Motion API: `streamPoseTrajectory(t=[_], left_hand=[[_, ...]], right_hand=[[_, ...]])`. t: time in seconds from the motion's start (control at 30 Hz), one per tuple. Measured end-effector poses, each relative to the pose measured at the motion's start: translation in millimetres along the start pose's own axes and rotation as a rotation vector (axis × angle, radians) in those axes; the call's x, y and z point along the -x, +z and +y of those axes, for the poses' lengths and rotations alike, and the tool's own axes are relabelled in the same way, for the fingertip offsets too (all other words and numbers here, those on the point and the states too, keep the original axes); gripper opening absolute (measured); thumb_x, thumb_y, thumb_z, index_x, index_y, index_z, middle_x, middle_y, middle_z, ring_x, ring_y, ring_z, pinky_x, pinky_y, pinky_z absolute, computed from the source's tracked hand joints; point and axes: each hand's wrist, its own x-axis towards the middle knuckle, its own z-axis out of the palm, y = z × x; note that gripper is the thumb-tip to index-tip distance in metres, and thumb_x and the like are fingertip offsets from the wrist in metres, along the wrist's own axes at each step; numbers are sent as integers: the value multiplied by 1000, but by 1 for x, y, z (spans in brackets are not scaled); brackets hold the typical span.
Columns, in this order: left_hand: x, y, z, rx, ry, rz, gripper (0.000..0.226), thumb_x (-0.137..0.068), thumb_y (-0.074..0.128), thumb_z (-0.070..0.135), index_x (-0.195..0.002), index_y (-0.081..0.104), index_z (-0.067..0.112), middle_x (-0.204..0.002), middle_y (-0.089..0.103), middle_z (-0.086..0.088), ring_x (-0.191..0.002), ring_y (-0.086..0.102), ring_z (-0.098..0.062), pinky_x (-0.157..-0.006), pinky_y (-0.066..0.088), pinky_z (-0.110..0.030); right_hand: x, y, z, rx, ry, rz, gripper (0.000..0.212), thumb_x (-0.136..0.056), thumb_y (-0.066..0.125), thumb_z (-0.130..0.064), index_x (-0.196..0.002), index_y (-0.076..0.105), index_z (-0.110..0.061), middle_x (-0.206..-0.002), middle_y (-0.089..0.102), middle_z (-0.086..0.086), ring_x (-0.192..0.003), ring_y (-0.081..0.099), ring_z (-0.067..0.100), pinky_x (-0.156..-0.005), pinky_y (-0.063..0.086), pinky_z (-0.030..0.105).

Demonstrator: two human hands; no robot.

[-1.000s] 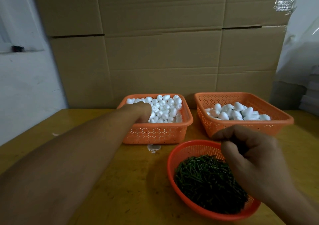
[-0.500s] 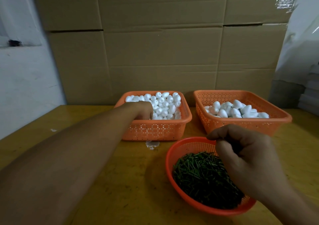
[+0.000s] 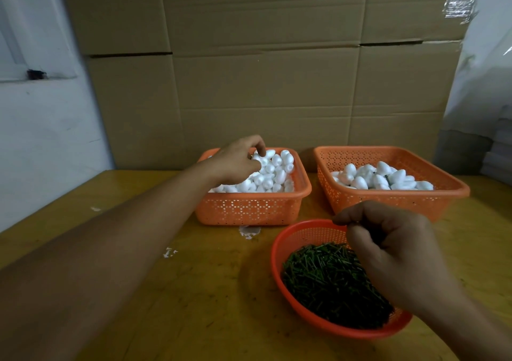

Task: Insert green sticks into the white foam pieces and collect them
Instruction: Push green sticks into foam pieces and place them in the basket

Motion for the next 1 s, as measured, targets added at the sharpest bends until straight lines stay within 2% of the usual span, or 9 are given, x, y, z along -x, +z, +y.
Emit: streamPoseTrajectory(t=[0.13,0.3,0.43,0.5,0.6,0.67,0.77,0.9,1.0], left_hand=[[34,-1,18,174,117,74,19,-95,59,17,-103,69,31,-82,66,-7,-73,60,-25,-68,50,-39],[74,11,36,614,140,72,20,-97,64,11,-114,71,20,-88,72,-13,-71,62,-13,-68,55,-25],[99,33,43,981,46,-45,30,-89,68,-3,-114,69,13,-80,67,-8,-69,59,-13,-67,52,-24],[109,43,44,1059,22,-83,28,-90,67,0,-114,68,13,-79,68,-6,-66,58,-12,-63,51,-23],[118,51,47,1017,42,-79,29,-89,68,20,-117,66,10,-72,63,2,-64,53,-10,-62,46,-24],[124,55,48,896,84,-31,32,-87,69,33,-111,69,12,-70,59,5,-64,51,-7,-62,44,-26],[134,62,49,722,192,38,26,-87,73,45,-96,72,20,-81,60,-17,-72,53,-21,-68,45,-45],[138,61,52,735,278,67,24,-86,69,45,-94,72,22,-88,68,3,-82,63,-9,-73,52,-25],[138,60,54,835,270,41,24,-90,70,35,-105,69,16,-86,71,-5,-75,65,-14,-65,51,-21]], right_hand=[[0,1,3,-18,27,-46,27,-87,59,-3,-88,74,-25,-48,59,-6,-33,44,7,-37,29,14],[1,4,5,20,71,-110,27,-89,61,-4,-97,74,-26,-51,61,-3,-34,45,7,-37,31,16],[2,4,4,132,88,-175,23,-90,67,-11,-101,75,-29,-55,64,-11,-36,51,6,-37,33,15],[2,2,2,226,88,-234,19,-89,71,-16,-100,77,-31,-61,68,-16,-49,60,1,-45,43,15],[-2,-1,1,404,103,-380,17,-89,72,-28,-101,76,-39,-89,71,-24,-77,66,-2,-70,56,24],[-4,-4,-1,500,127,-497,11,-91,67,-40,-100,73,-43,-94,70,-22,-82,65,1,-75,57,30],[-6,-5,-5,648,152,-631,26,-91,55,-63,-104,68,-44,-94,67,-16,-82,63,4,-75,57,31],[-7,-2,-8,754,144,-740,47,-82,50,-78,-110,60,-41,-97,59,-19,-88,58,2,-79,56,31],[-7,3,-9,781,106,-781,40,-86,52,-70,-107,59,-37,-102,55,-18,-93,57,4,-81,54,32]])
